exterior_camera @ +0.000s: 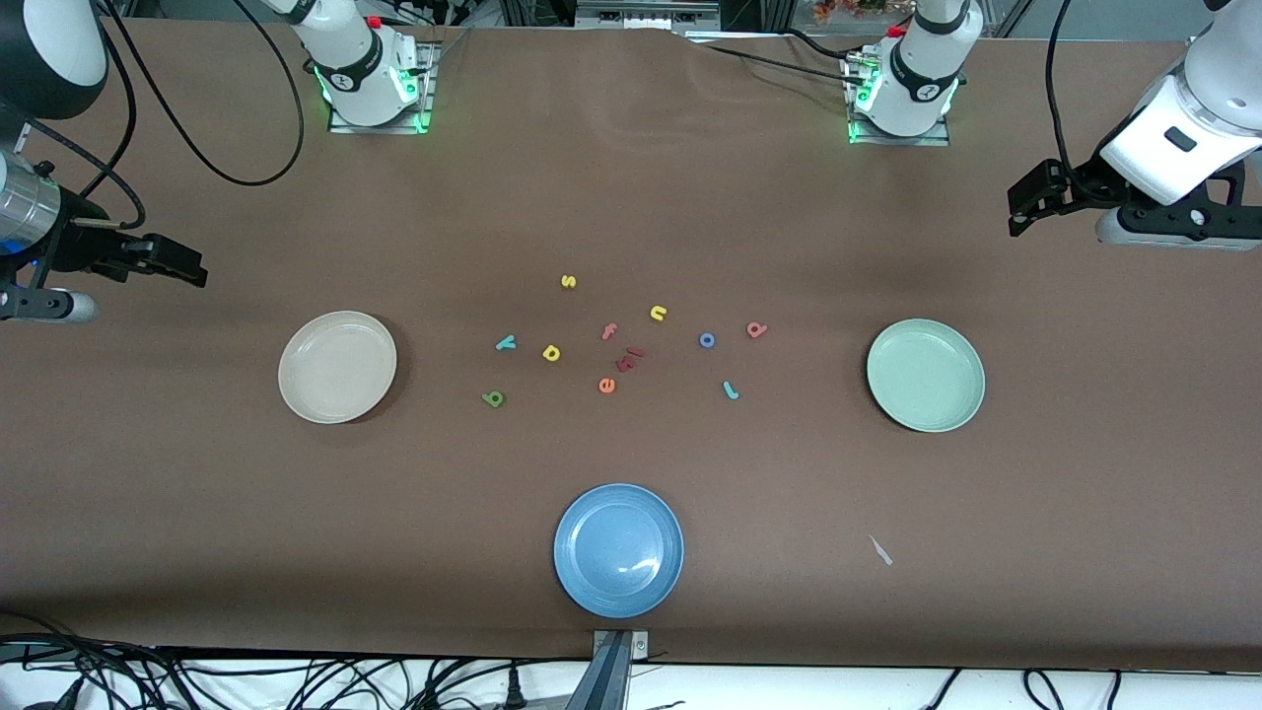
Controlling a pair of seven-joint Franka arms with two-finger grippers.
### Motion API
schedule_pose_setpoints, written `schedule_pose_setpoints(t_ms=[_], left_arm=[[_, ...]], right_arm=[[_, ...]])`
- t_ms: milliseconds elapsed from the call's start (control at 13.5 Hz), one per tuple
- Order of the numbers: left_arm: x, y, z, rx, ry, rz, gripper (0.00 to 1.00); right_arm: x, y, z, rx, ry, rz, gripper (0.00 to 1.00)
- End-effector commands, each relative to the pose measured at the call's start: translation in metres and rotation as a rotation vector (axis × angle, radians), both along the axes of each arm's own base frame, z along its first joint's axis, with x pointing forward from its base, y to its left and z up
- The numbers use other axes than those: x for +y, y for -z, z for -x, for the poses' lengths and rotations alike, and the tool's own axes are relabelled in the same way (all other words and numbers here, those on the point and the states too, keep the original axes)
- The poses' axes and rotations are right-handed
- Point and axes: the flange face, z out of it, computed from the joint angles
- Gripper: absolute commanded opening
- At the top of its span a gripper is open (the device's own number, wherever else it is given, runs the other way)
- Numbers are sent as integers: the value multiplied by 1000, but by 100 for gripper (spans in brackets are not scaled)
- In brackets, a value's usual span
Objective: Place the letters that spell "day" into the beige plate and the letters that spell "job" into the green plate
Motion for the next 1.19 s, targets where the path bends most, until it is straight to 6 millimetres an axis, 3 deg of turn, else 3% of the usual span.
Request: schedule_pose_setpoints(t_ms=[0,519,667,964,1038,1112], left_arm=[[-1,-5,-2,3,19,-28,100],[1,-3,-3,8,19,-28,100],[-5,10,-11,29,27,-27,100],[-53,35,-17,67,114,-18,100],[-66,54,-23,101,139,-15,100],[-93,80,-27,145,186,-14,100]], right_arm=[[-2,-2,0,3,-4,3,100],[-2,-2,0,2,-4,3,100],[-2,-2,0,2,-4,3,100],[0,0,0,5,-5,-1,100],[1,0,0,5,-6,-3,100],[2,2,0,6,-9,-5,100]])
